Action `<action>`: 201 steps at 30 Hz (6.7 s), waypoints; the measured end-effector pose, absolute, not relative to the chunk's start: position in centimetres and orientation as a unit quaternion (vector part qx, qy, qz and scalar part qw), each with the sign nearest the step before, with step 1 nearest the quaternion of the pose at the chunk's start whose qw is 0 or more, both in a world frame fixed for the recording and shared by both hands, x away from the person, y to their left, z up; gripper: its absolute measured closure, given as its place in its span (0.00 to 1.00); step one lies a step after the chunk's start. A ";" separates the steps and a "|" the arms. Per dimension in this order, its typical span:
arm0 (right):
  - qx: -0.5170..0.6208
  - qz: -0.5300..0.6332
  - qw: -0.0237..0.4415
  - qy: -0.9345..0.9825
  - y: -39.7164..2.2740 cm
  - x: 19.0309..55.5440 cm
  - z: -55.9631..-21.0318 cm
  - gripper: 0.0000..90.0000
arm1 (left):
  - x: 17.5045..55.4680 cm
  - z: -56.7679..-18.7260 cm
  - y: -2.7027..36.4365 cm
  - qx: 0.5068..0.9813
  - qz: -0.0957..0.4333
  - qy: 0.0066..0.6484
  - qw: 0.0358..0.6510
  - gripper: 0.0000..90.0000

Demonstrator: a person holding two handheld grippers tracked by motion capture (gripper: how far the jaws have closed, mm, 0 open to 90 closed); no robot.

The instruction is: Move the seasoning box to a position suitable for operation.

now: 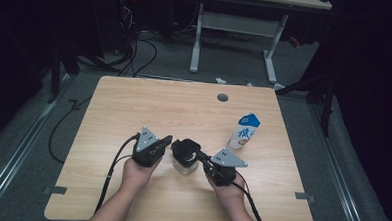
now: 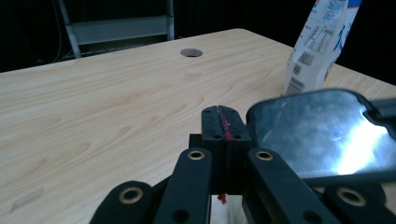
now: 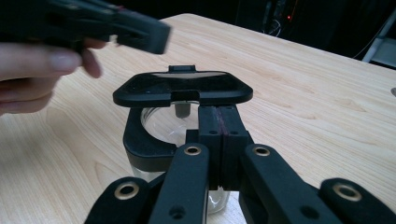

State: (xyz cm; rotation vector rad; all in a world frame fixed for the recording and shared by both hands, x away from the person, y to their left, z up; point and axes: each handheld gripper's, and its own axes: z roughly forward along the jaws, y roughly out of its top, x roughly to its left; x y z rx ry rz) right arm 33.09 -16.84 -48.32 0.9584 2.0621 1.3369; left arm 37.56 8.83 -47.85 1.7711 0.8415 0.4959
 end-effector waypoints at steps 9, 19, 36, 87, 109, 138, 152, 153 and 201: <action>0.353 0.495 0.250 0.754 -16.8 32.9 -48.2 1.00 | 33.9 -50.2 9.4 0.755 0.180 0.350 0.525 1.00; 0.354 0.498 0.251 0.751 -16.8 32.7 -48.0 1.00 | 32.9 -49.7 7.2 0.761 0.159 0.324 0.539 1.00; 0.354 0.493 0.246 0.756 -16.6 32.6 -48.4 1.00 | 32.8 -49.1 6.5 0.758 0.160 0.318 0.546 1.00; 0.355 0.505 0.237 0.750 -17.1 33.2 -49.1 1.00 | 35.9 -47.4 7.2 0.717 0.189 0.374 0.556 0.94; 0.353 0.509 0.232 0.750 -17.2 33.3 -49.1 1.00 | 36.0 -48.0 7.5 0.721 0.193 0.381 0.545 0.94; 0.481 0.402 0.312 0.714 -22.9 33.4 -50.1 0.76 | 32.9 -52.2 17.6 0.761 0.201 0.372 0.491 0.57; 0.522 0.362 0.333 0.697 -23.9 35.8 -50.2 0.89 | 32.5 -52.0 18.1 0.748 0.201 0.375 0.510 0.57; 0.525 0.361 0.335 0.694 -24.4 35.6 -50.3 0.94 | 32.5 -52.0 18.0 0.747 0.203 0.374 0.510 0.57; 0.531 0.377 0.302 0.696 -25.3 36.5 -50.2 0.79 | 32.0 -52.4 17.3 0.754 0.217 0.369 0.498 0.52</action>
